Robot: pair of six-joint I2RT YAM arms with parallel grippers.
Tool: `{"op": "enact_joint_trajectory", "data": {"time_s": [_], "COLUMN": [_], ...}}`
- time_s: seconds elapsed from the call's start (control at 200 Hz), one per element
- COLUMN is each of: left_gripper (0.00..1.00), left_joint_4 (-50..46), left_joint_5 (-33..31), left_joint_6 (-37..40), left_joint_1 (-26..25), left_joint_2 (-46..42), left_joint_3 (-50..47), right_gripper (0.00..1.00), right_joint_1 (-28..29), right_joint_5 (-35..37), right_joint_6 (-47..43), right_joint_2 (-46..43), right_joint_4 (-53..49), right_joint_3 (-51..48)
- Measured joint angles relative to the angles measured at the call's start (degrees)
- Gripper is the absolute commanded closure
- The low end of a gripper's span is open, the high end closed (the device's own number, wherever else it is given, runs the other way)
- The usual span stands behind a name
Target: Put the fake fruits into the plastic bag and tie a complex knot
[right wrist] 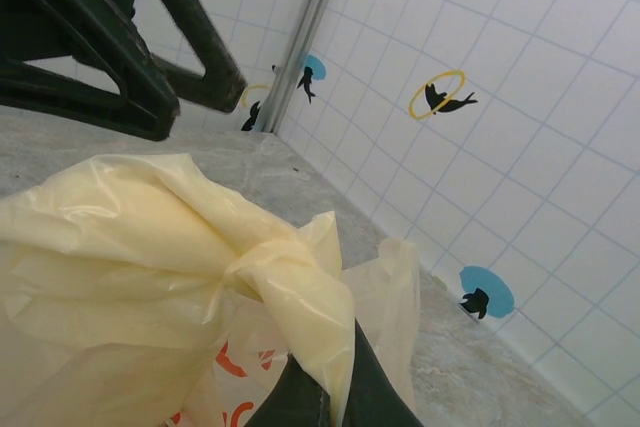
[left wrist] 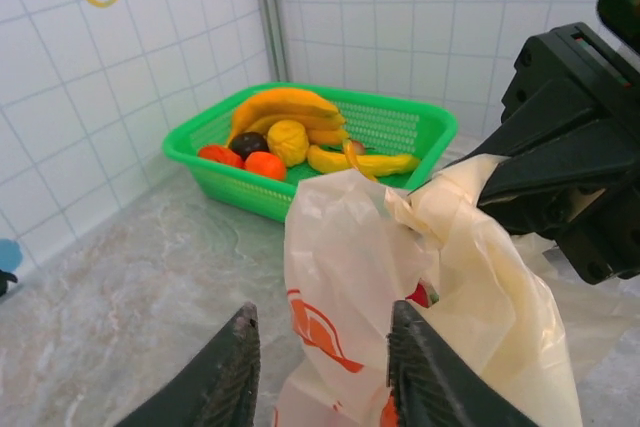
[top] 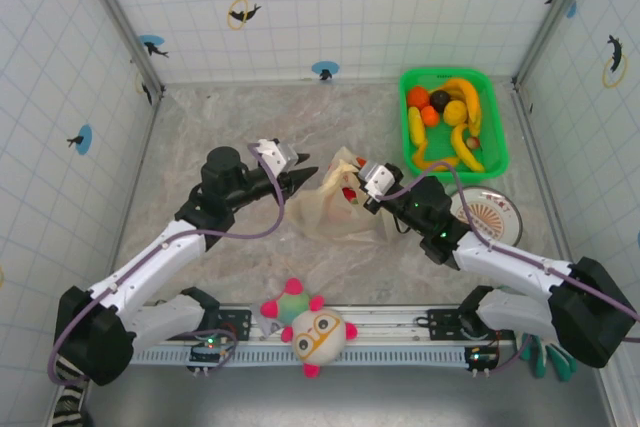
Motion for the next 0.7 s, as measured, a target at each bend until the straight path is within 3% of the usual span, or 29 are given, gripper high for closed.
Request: {"op": "enact_joint_trajectory", "data": {"time_s": [0.305,0.701], "left_gripper": [0.74,0.78], "left_joint_4": [3.5,7.9], "left_joint_5": [-0.1,-7.6], "left_joint_6": [-2.7,-6.5], "left_joint_1": [-8.9,-15.5], "left_joint_2": [3.6,12.3], "left_joint_3": [-0.7,-0.7], "right_gripper": [1.00,1.00], "right_joint_1": [0.8,0.9], "right_joint_5": [1.0,1.5], "right_joint_6": [-0.2,0.0], "right_joint_2": [-0.2,-0.2], "right_joint_4": [-0.1,0.5], "right_joint_3": [-1.0,-1.7]}}
